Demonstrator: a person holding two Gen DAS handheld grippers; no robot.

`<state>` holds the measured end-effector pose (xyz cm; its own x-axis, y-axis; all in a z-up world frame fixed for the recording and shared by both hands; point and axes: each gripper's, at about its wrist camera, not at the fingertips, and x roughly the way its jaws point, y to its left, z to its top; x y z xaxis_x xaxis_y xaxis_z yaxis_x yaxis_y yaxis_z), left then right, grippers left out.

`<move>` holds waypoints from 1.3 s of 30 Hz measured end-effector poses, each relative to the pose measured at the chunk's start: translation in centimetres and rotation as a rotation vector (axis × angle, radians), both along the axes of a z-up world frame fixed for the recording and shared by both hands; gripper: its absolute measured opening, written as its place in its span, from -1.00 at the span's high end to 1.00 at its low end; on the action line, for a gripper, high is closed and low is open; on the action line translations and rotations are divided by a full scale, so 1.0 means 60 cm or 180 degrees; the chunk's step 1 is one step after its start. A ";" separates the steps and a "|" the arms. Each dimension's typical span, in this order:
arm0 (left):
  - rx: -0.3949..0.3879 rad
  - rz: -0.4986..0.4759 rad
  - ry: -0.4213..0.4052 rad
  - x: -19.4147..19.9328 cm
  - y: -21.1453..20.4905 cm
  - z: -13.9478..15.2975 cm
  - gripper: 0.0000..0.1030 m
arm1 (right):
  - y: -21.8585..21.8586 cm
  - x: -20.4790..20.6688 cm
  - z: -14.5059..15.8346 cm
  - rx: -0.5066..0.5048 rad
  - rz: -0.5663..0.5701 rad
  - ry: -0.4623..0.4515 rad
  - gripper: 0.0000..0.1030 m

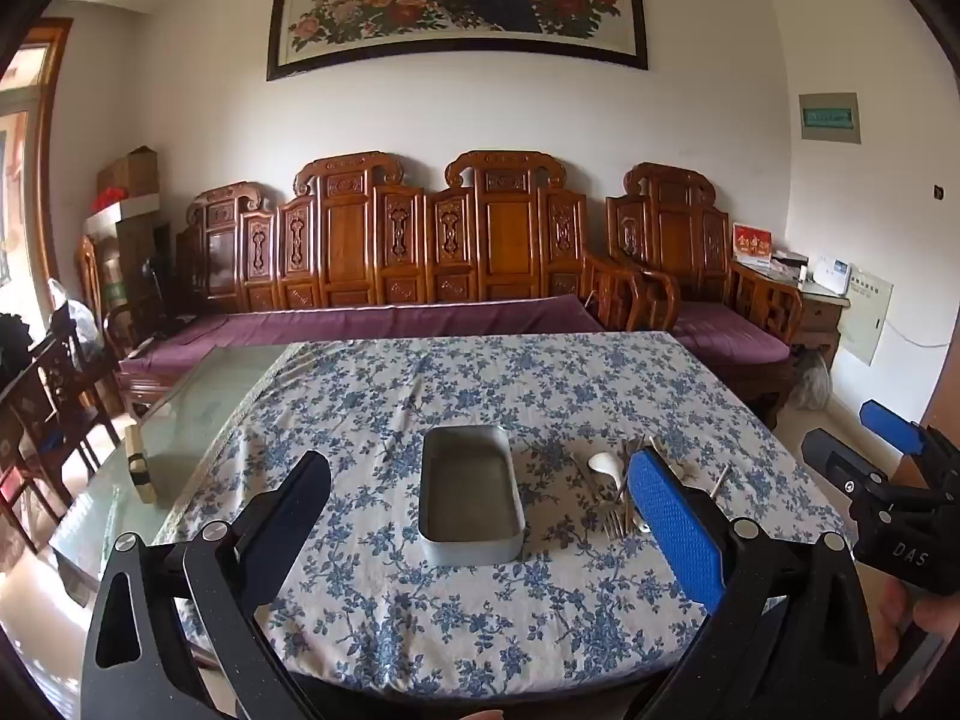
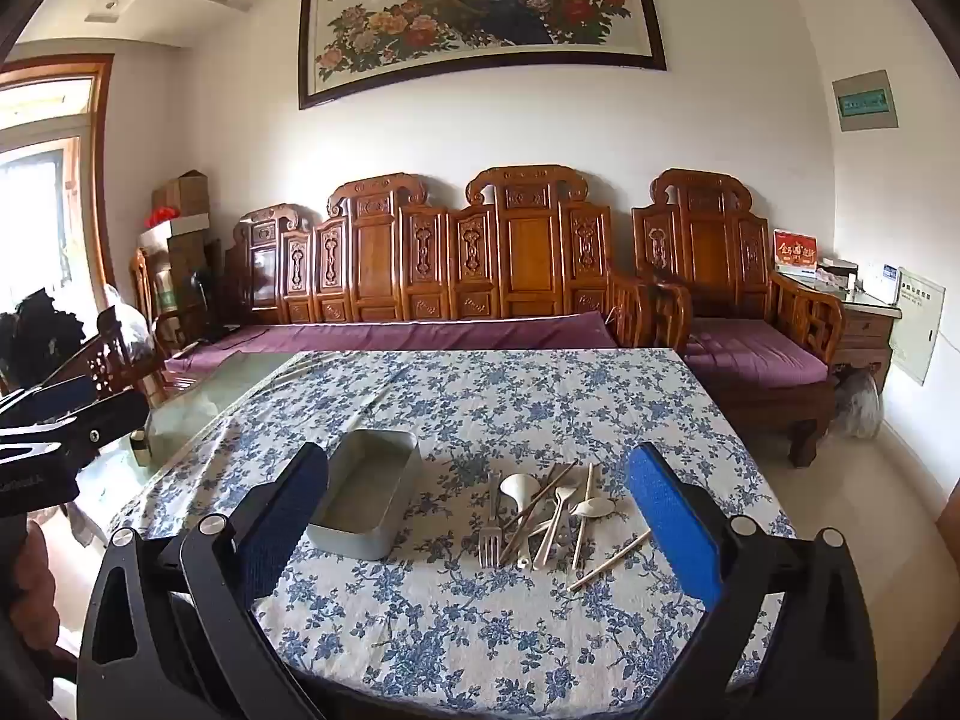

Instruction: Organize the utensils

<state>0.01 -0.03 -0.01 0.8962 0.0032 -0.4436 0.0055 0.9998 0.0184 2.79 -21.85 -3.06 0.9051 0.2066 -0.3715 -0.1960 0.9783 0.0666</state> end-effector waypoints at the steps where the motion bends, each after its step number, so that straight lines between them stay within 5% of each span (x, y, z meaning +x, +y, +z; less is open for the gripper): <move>1: -0.0007 -0.0001 -0.0010 0.000 0.000 0.000 -0.88 | 0.000 0.000 0.000 0.0002 0.0001 -0.0001 -0.95; 39: -0.0001 -0.0004 -0.0024 -0.004 -0.007 0.004 -0.88 | 0.002 -0.008 0.007 0.0006 -0.0005 -0.0020 -0.95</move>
<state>-0.22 -0.43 0.23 0.8995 0.0018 -0.4369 0.0067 0.9998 0.0180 2.33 -21.76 -2.67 0.9078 0.2058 -0.3655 -0.1948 0.9785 0.0672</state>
